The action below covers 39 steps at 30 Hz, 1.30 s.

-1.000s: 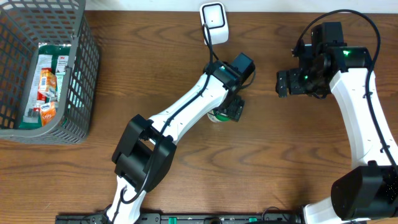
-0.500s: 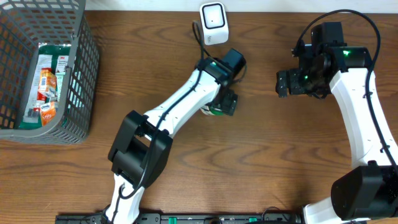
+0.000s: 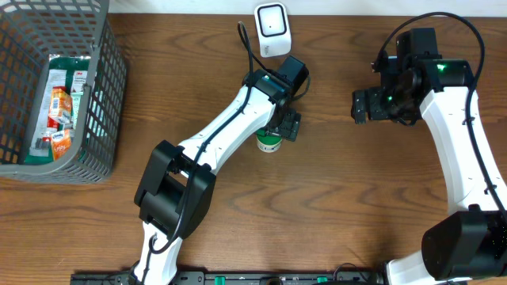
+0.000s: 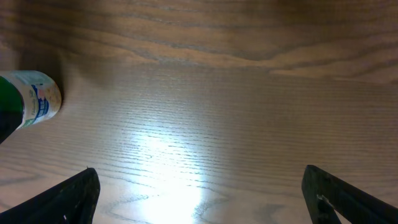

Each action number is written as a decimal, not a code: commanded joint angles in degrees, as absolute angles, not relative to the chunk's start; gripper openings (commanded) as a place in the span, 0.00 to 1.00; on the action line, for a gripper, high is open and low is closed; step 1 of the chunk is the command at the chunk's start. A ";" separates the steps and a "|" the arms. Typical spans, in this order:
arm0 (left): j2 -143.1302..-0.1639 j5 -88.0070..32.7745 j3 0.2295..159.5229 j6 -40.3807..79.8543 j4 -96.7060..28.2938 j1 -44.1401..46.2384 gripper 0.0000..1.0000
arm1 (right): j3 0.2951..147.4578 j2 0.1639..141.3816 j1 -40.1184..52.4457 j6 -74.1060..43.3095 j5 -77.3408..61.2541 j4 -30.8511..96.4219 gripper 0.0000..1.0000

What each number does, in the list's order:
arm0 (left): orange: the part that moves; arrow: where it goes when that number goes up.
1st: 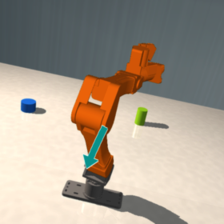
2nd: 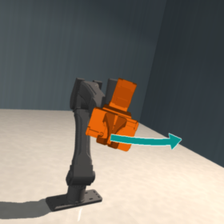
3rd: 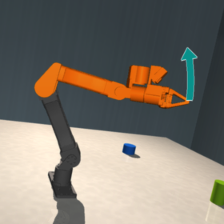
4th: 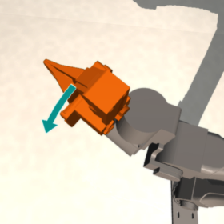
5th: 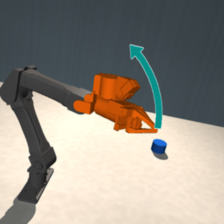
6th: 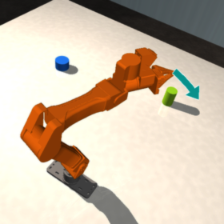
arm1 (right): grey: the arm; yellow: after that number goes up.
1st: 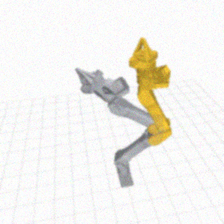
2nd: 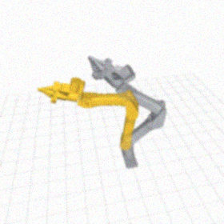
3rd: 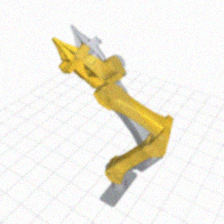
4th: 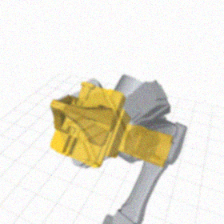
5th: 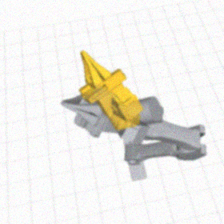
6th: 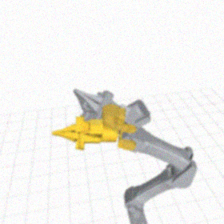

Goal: Scan the item barcode

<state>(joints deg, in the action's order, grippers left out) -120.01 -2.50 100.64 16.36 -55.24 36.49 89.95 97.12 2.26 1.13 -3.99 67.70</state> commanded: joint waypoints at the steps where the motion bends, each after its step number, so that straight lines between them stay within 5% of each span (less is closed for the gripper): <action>1: -118.08 -2.15 101.97 16.75 -55.31 36.49 0.87 | 90.96 97.21 1.17 1.98 -3.46 67.70 0.99; 33: -118.61 -2.15 93.49 15.07 -50.48 36.82 0.87 | 90.96 97.21 1.17 1.98 -3.46 67.70 0.99; 39: -118.61 -2.15 93.49 15.07 -48.84 36.82 0.76 | 90.96 97.21 1.17 1.98 -3.46 67.70 0.99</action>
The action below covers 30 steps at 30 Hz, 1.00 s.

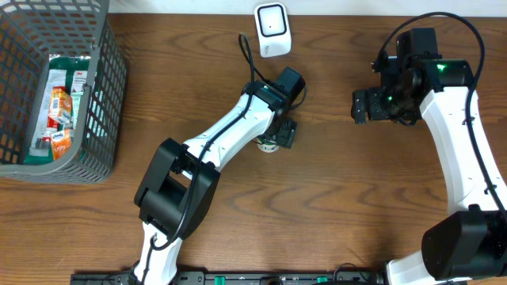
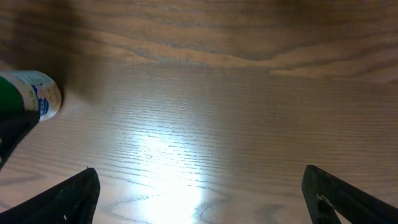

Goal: Scan the item barcode

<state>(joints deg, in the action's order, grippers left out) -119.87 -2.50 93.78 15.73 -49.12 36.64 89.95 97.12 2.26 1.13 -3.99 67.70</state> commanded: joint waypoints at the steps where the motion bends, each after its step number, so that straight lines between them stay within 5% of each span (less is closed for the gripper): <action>1: -118.61 -2.15 93.49 15.07 -48.75 36.82 0.73 | 90.96 97.21 1.17 1.98 -3.46 67.70 0.99; 20: -117.45 -11.00 94.06 18.74 -53.52 37.21 0.65 | 90.96 97.21 1.17 1.98 -3.46 67.70 0.99; 30: -117.34 -15.88 96.95 19.20 -68.23 38.11 0.65 | 90.96 97.21 1.17 1.98 -3.46 67.70 0.99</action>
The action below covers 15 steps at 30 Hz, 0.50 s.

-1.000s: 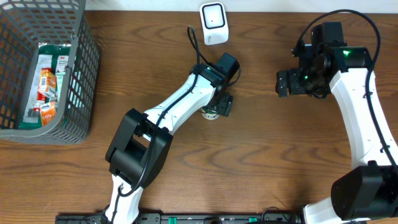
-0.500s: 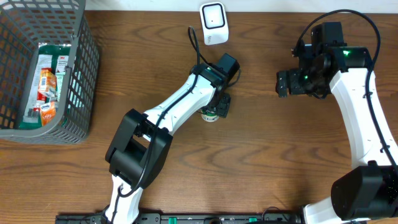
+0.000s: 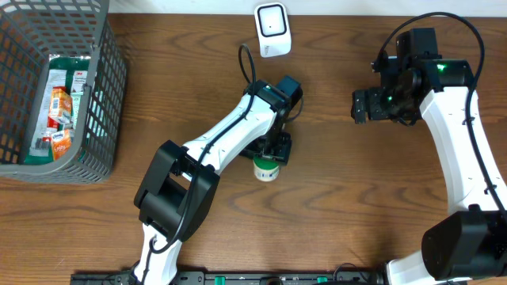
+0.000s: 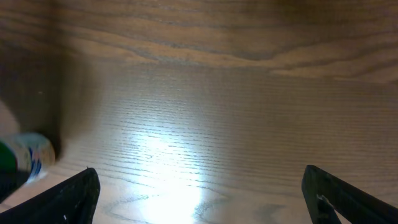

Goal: Scan the item barcode
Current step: 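Lower the bottle upright onto the table and release it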

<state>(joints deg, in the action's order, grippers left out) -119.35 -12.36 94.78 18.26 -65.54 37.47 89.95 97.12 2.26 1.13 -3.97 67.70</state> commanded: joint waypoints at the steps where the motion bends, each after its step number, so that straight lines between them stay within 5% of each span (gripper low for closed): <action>1: -117.34 -15.88 96.95 19.20 -69.06 38.41 0.65 | 90.96 97.21 1.17 1.98 -3.46 67.70 0.99; 15: -121.19 -15.46 96.92 22.02 -70.76 42.26 0.65 | 90.96 97.21 1.17 1.98 -3.46 67.70 0.99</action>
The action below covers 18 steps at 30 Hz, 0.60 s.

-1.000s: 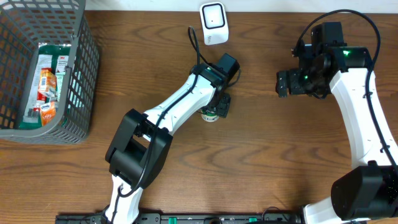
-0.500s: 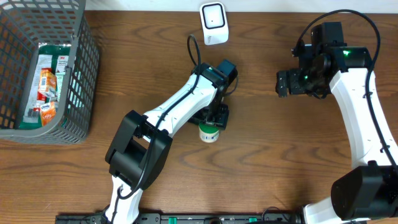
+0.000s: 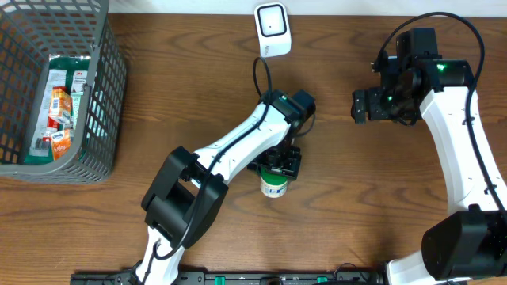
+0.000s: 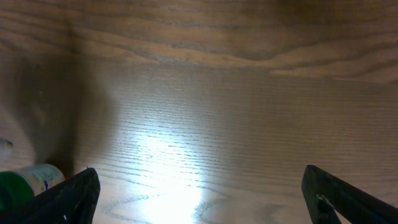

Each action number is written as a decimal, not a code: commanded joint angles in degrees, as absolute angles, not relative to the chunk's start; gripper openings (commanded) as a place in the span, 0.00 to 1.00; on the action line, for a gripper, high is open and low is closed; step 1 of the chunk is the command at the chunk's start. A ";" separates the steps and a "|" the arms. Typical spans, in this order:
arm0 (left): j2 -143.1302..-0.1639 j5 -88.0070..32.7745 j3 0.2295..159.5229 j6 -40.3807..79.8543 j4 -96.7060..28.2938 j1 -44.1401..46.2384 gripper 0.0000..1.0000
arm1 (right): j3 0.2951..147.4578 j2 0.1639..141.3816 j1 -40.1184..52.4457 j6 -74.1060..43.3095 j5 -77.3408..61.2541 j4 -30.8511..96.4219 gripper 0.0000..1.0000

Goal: Scan the item barcode
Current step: 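Lower the bottle upright onto the table and release it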

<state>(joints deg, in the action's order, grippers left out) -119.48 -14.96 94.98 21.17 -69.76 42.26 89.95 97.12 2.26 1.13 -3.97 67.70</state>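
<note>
A small white bottle with a green cap (image 3: 273, 187) lies on the wooden table (image 3: 372, 198) near the middle front. My left gripper (image 3: 283, 163) sits right over its far end, jaws closed on it; the contact itself is hidden under the gripper. The same bottle (image 4: 28, 182) peeks in at the lower left of the right wrist view. The white barcode scanner (image 3: 272, 30) stands at the table's back edge. My right gripper (image 4: 202, 205) hangs open over bare wood on the right, with nothing between its fingers (image 4: 71, 198).
A grey wire basket (image 3: 99, 95) with several packaged items stands at the far left. The left arm's white links (image 3: 230, 150) stretch diagonally across the middle. The right arm (image 3: 459, 134) runs along the right side.
My left gripper and the bottle have moved toward the table's front and slightly right. In the right wrist view the bottle has dropped lower. The right gripper has not moved.
At first my left gripper was at the bottle in the middle of the table, below the scanner. Then it sat lower over the bottle. After that bottle and gripper were closer to the front, and now closer still. The right gripper stayed open and still throughout.
</note>
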 commanded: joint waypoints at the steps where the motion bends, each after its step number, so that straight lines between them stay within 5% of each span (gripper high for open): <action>1: -121.51 -15.46 96.92 22.13 -70.89 42.26 0.65 | 90.96 97.21 1.17 1.98 -3.46 67.70 0.99; 18: -123.24 -15.42 96.99 24.36 -63.37 42.19 0.59 | 90.96 97.21 1.17 1.98 -3.46 67.70 0.99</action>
